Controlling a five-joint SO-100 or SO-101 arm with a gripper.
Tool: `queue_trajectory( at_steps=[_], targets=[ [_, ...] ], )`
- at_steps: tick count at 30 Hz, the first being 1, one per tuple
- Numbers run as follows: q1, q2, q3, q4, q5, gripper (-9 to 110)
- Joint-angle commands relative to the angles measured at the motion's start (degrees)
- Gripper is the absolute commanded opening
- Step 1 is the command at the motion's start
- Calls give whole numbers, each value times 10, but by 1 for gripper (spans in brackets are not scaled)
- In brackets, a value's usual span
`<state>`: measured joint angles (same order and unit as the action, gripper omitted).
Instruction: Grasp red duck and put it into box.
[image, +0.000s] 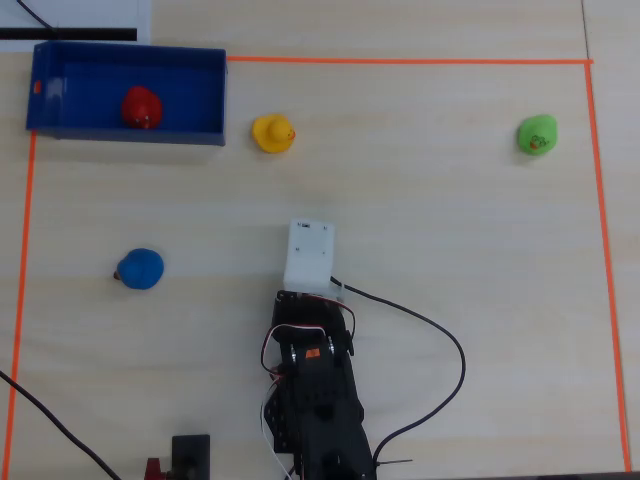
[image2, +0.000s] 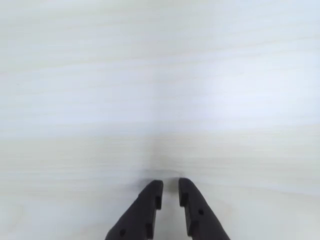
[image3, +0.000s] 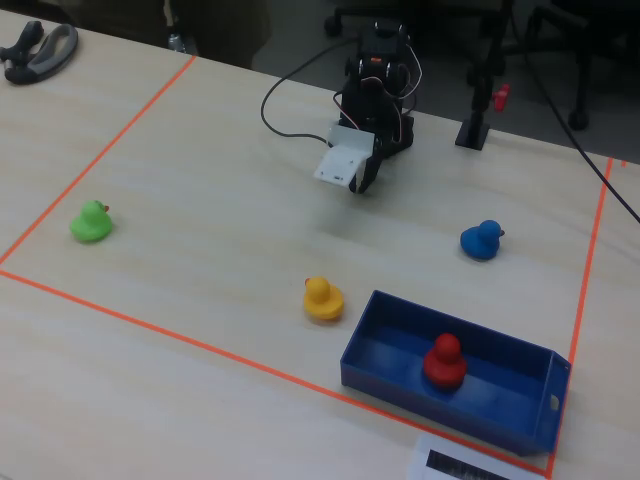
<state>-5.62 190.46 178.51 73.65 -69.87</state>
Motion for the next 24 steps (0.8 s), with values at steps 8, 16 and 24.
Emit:
queue_trajectory(
  at_steps=[8, 16, 24],
  targets=[
    [30, -7, -3, 10, 15, 1],
    [30, -7, -3, 10, 14, 1],
    [30, -7, -3, 10, 14, 1]
  ],
)
